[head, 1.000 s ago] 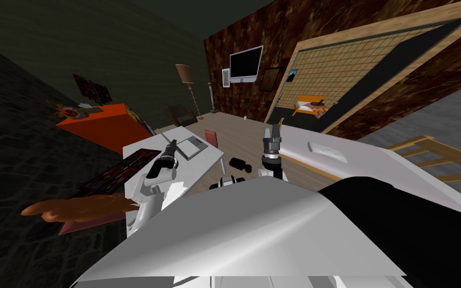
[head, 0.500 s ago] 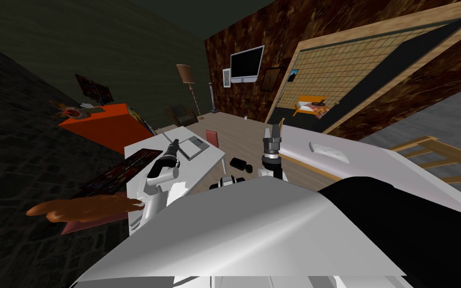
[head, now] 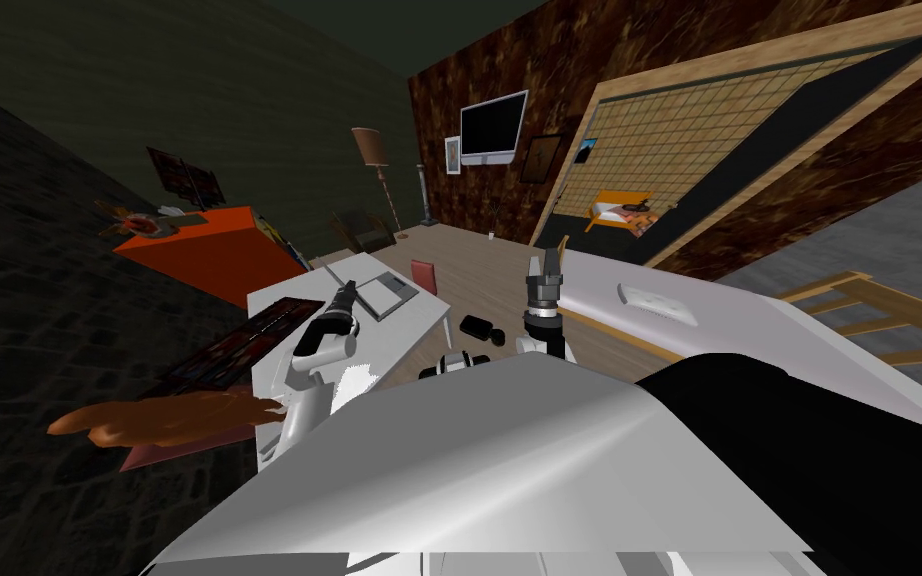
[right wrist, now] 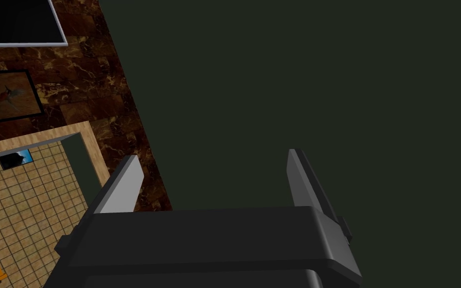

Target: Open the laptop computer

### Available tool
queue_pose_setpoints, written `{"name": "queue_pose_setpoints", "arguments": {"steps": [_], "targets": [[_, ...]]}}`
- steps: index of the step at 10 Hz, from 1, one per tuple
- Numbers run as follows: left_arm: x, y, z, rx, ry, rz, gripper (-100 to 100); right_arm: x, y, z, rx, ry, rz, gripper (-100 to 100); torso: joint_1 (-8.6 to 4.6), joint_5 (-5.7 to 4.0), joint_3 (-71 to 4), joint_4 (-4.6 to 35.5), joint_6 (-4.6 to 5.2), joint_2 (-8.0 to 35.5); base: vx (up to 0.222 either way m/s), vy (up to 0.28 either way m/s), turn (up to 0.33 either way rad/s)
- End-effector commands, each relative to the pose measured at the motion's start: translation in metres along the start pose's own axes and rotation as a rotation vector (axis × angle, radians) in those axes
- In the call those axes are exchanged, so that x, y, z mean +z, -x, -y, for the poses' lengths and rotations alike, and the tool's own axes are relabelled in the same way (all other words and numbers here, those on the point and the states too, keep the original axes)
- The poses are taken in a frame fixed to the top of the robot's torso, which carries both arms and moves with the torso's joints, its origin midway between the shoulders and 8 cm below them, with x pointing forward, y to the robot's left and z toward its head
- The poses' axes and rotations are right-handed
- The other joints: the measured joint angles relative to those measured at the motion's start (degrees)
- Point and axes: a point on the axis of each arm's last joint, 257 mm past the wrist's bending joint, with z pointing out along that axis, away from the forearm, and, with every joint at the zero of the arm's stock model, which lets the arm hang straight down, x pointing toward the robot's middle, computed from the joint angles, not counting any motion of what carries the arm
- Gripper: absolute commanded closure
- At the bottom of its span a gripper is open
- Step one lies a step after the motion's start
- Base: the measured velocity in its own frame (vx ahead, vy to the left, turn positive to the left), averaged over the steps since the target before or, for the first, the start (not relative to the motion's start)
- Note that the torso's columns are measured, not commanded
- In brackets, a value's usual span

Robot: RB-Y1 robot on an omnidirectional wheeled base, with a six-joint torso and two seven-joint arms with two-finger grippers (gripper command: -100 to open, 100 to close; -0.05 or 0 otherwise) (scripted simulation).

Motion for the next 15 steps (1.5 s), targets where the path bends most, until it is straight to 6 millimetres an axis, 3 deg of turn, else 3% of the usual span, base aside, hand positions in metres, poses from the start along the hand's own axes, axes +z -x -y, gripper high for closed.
{"name": "queue_pose_setpoints", "arguments": {"steps": [1,15], "targets": [[0.0,0.001,-0.004,-0.028,0.004,0.001,100,0.0,0.0,0.0,0.0,0.0,0.0,0,0.06,0.03,-0.01,0.0,0.04,-0.02,-0.007,-0.025,0.012],[0.003,0.032,-0.04,0.002,0.011,0.01,100,0.0,0.0,0.0,0.0,0.0,0.0,0,0.28,0.16,-0.12,-0.1,0.06,-0.17,-0.011,-0.028,-0.009]]}}
